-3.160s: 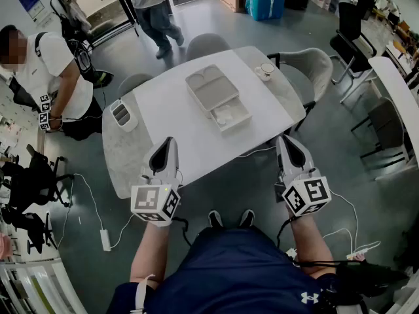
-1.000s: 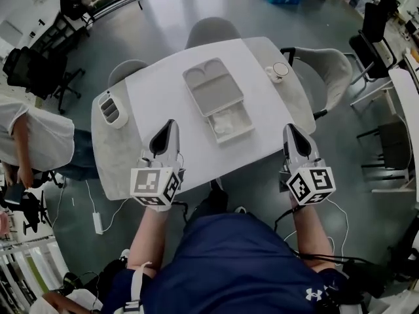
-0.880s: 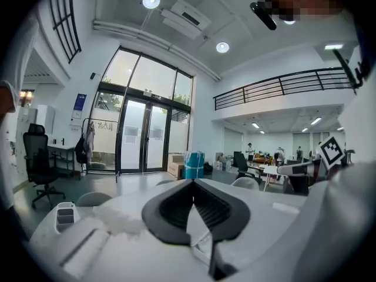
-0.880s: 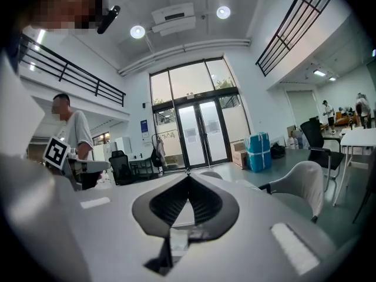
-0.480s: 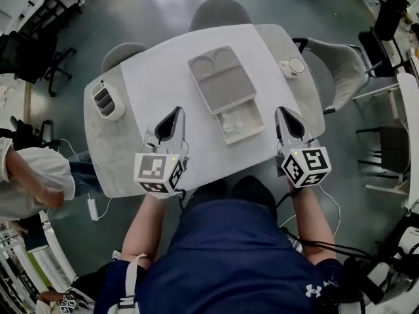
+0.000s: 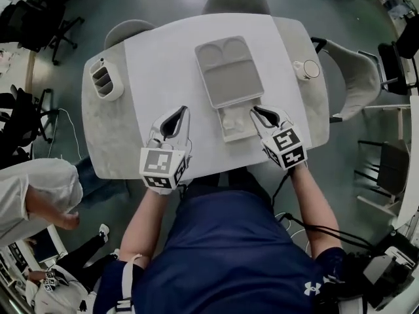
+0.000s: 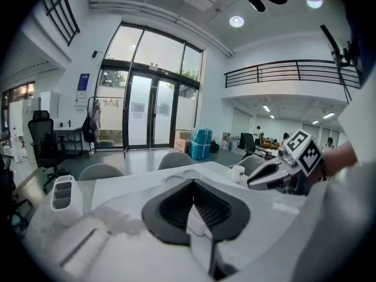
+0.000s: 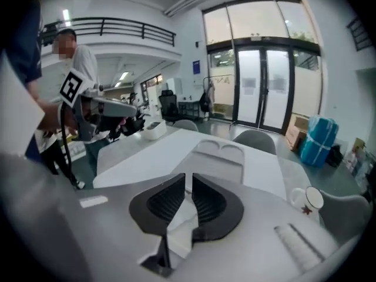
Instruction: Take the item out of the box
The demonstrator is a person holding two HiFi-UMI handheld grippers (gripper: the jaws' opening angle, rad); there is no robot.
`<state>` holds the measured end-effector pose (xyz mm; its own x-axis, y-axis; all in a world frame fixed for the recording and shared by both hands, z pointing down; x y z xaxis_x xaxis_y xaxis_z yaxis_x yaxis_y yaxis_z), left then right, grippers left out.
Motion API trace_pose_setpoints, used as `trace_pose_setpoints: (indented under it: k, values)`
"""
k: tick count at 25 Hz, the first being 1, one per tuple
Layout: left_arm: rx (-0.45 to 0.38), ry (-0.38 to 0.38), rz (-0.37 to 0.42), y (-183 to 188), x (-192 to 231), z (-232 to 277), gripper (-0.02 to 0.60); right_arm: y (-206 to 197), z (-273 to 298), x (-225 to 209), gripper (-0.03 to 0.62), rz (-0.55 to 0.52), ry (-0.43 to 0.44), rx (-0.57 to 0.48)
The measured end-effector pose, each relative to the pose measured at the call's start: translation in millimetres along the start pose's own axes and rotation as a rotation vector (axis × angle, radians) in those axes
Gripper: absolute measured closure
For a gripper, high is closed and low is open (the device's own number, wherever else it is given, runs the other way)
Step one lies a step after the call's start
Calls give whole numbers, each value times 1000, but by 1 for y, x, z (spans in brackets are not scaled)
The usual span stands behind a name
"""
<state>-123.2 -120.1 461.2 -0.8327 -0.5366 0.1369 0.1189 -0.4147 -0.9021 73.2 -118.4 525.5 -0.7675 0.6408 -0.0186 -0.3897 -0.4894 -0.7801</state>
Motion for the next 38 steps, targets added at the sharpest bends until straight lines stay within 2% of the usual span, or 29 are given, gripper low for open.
trace_pose_setpoints:
  k: [4, 9, 18, 22, 29, 38]
  values:
    - [38, 44, -33, -19, 8, 0, 578, -20, 33, 13, 545, -172, 126, 137]
    - [54, 105, -83, -36, 19, -10, 578, -54, 64, 28, 511, -294, 244, 303]
    - [72, 174, -151, -55, 45, -19, 578, -98, 103, 33, 487, -523, 270, 501]
    - [85, 184, -170, -65, 49, -15, 578, -110, 115, 34, 490, -578, 280, 549]
    - [97, 190, -181, -66, 54, -10, 578, -115, 122, 36, 517, -610, 292, 567]
    - [105, 159, -158, -57, 48, 3, 578, -110, 113, 37, 560, -622, 293, 519]
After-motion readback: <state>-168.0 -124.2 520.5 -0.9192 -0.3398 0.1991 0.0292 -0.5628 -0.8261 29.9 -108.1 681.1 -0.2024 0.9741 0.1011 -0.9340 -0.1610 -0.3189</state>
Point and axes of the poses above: the fingertips, and each gripper's own axes: z forward along the fingers, x to its left, y out of its top, the point moved 2 cm from there along -z, backward along the fingers, and after that the axes turned 4 degrees about -y, right-handed, at the moved point
